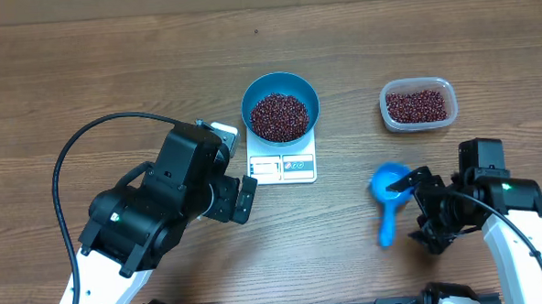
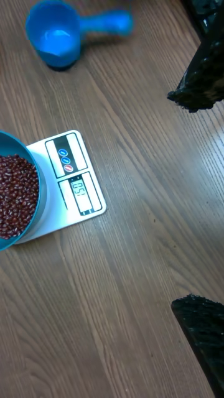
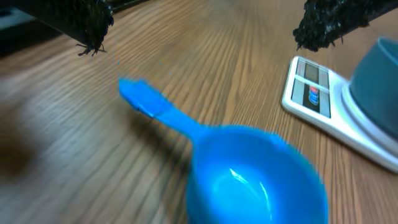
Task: Scoop item into bowl and weigh 150g on scale
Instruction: 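Open the right gripper and release the blue scoop on the table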
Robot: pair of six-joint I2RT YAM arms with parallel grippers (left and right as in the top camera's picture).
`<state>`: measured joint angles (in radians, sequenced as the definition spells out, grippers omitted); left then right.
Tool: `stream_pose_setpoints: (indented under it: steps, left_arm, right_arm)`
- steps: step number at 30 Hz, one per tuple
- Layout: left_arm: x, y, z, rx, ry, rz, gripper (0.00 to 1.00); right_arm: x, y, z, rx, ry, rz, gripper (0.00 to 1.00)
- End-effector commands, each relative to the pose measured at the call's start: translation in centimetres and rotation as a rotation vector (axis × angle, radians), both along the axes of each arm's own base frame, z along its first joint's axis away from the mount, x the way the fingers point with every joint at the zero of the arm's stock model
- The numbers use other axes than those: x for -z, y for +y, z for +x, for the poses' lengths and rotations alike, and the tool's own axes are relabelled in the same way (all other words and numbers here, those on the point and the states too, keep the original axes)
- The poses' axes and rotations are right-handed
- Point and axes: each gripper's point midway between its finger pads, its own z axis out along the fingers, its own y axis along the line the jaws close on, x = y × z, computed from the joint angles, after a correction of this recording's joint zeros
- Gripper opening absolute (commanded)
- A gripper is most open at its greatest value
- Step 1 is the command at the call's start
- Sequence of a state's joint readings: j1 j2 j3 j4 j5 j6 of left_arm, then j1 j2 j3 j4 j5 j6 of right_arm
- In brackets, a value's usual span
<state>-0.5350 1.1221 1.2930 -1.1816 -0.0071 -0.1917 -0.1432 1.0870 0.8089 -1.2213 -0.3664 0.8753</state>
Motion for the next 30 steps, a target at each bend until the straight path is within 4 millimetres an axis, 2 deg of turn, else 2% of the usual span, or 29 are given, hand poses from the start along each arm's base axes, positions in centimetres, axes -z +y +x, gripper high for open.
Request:
stream_pose_setpoints:
  steps: [1, 5, 10, 14, 16, 19, 21, 27, 30]
  left_arm:
    - [-0.6, 0.0, 0.3, -0.017, -0.011, -0.015, 0.99]
    - [-0.6, 0.0, 0.3, -0.017, -0.011, -0.015, 0.99]
    - [-0.6, 0.0, 0.3, -0.017, -0.011, -0.015, 0.99]
    - [-0.6, 0.0, 0.3, -0.017, -0.011, -0.015, 0.99]
    - [-0.6, 0.0, 0.3, -0.017, -0.012, -0.016, 0.99]
    - [-0.6, 0.0, 0.3, -0.017, -0.011, -0.015, 0.99]
    - [-0.6, 0.0, 0.3, -0.017, -0.011, -0.015, 0.99]
    - [-0.6, 0.0, 0.3, -0.017, -0.011, -0.015, 0.99]
    - [-0.6, 0.0, 0.3, -0.017, -0.012, -0.016, 0.99]
  right_arm:
    - [-2.0, -2.2, 1.7, 0.039, -0.06, -0.121, 1.0]
    - [-3.9, -3.3, 2.7, 0.044, -0.109, -0.186, 1.0]
    - [-6.8, -3.5, 4.0, 0.003, -0.196, -0.21, 1.0]
    - [-10.5, -3.7, 6.0, -0.001, -0.322, -0.228, 1.0]
    - [-12.8, -3.4, 7.3, -0.068, -0.427, -0.24, 1.0]
    - [-15.2, -3.0, 8.1, -0.09, -0.507, -0.228, 1.0]
    - [-15.7, -2.9, 8.3, -0.089, -0.522, -0.222, 1.0]
    - [-15.4, -2.6, 8.1, -0.107, -0.509, -0.208, 1.0]
    - [-15.9, -2.8, 8.8, -0.211, -0.574, -0.273, 1.0]
